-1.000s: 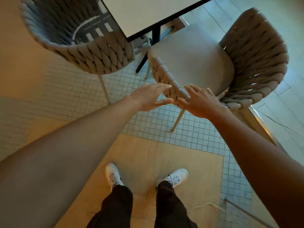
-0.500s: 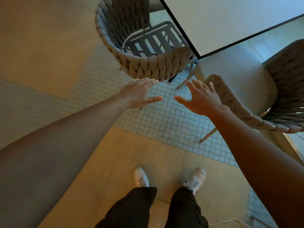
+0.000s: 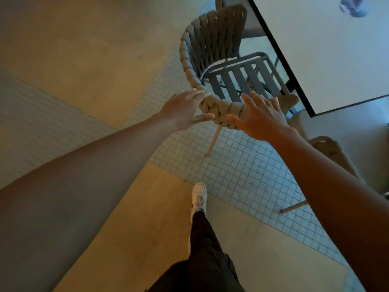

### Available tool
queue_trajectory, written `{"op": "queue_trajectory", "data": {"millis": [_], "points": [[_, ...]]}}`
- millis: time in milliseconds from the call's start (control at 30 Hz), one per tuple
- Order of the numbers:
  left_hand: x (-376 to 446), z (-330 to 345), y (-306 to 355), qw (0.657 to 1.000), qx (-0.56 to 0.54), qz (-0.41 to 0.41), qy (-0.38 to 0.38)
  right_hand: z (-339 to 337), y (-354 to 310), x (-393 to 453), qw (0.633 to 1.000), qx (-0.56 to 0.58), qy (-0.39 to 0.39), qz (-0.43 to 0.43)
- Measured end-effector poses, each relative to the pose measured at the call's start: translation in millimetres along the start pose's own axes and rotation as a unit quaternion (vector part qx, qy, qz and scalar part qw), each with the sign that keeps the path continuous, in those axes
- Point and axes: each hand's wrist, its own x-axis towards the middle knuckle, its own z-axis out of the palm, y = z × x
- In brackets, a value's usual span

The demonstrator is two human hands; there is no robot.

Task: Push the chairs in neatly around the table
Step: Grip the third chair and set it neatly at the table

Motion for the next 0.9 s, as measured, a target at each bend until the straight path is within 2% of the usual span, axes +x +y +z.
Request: {"op": "queue_trajectory", "data": {"millis": [167, 433, 567, 733, 900], "points": [[47.3, -15.4, -44.1, 0.999, 0.021, -0.016, 0.019, -4.9, -12.4, 69.9, 1.0, -0.001, 0.0, -0.013], [124.7, -40.5, -103.8, 0.999, 0.006, -0.036, 0.002, -23.0, -19.6, 176.5, 1.0, -0.001, -0.008, -0.026], [151.2, -62.0, -130.7, 1.0, 0.013, -0.016, -0.016, -37.9, -24.3, 218.8, 1.0, 0.01, -0.007, -0.029], [192.0, -89.0, -166.9, 1.0, 0.002, -0.013, -0.004, -54.3, -33.5, 270.2, 1.0, 0.011, 0.003, -0.016], [244.1, -112.4, -209.1, 1.0, 0.007, 0.029, 0.005, -73.9, -51.8, 324.6, 1.0, 0.014, 0.018, 0.022]]}}
